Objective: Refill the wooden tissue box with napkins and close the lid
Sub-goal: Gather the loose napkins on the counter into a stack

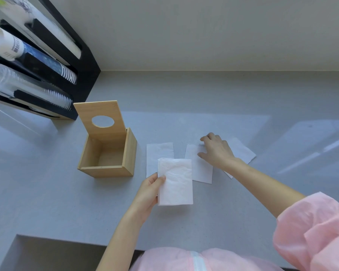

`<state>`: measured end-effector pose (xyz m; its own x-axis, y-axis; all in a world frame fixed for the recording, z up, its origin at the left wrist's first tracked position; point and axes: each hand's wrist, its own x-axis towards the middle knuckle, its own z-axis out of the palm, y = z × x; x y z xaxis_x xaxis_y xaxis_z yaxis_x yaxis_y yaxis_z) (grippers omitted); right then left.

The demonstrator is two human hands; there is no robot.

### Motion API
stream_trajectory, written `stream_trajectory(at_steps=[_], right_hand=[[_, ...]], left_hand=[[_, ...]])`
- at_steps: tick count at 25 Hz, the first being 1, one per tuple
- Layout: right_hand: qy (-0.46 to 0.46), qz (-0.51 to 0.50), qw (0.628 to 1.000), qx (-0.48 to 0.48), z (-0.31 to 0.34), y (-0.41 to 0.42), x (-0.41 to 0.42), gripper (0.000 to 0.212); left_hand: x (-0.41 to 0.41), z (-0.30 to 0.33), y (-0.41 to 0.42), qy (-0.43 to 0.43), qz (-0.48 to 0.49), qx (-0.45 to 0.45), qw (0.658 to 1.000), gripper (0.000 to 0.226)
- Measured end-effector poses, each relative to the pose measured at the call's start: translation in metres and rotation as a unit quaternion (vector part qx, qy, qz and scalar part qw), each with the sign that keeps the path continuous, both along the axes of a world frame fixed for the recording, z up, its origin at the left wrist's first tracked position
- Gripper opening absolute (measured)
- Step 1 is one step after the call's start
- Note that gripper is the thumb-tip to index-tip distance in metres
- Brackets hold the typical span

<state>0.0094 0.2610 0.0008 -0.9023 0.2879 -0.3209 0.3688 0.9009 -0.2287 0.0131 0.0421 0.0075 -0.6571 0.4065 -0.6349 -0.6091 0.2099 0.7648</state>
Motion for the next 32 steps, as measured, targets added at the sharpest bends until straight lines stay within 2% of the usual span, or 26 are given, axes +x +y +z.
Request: stream_trajectory(at_steps=[5, 9, 14, 17, 22, 28, 32], right_hand=[[0.007, 0.021, 0.999, 0.043, -0.013, -0.008, -0.003, 0.029], [0.036, 0.023, 0.998, 0.05, -0.017, -0.013, -0.004, 0.028], [0.082, 0.071, 0.993, 0.049, -0.021, -0.014, 0.005, 0.029], [0.102, 0.069, 0.992, -0.014, -0.016, -0.013, 0.011, 0.027], [0.11, 0.003, 0.971, -0.214, 0.015, -0.003, 0.028, 0.013], [0.023, 0.016, 0.943, -0.332, 0.063, 0.009, 0.042, 0.023], [-0.066, 0.071, 0.903, -0.418, 0.08, 0.001, 0.042, 0.006]], left_hand=[[-0.002, -0.003, -0.003, -0.005, 0.013, -0.003, 1.0, 0.025], [-0.004, -0.003, -0.006, -0.002, 0.021, 0.001, 1.0, 0.026], [-0.005, -0.002, -0.009, -0.002, 0.026, 0.002, 1.0, 0.025], [-0.007, -0.003, -0.011, -0.004, 0.033, 0.006, 0.999, 0.024], [-0.009, -0.005, -0.012, -0.004, 0.05, 0.002, 0.999, 0.024], [-0.01, -0.002, -0.008, 0.007, 0.049, -0.001, 0.999, 0.026], [-0.007, 0.001, 0.001, 0.015, 0.011, -0.002, 1.0, 0.025]])
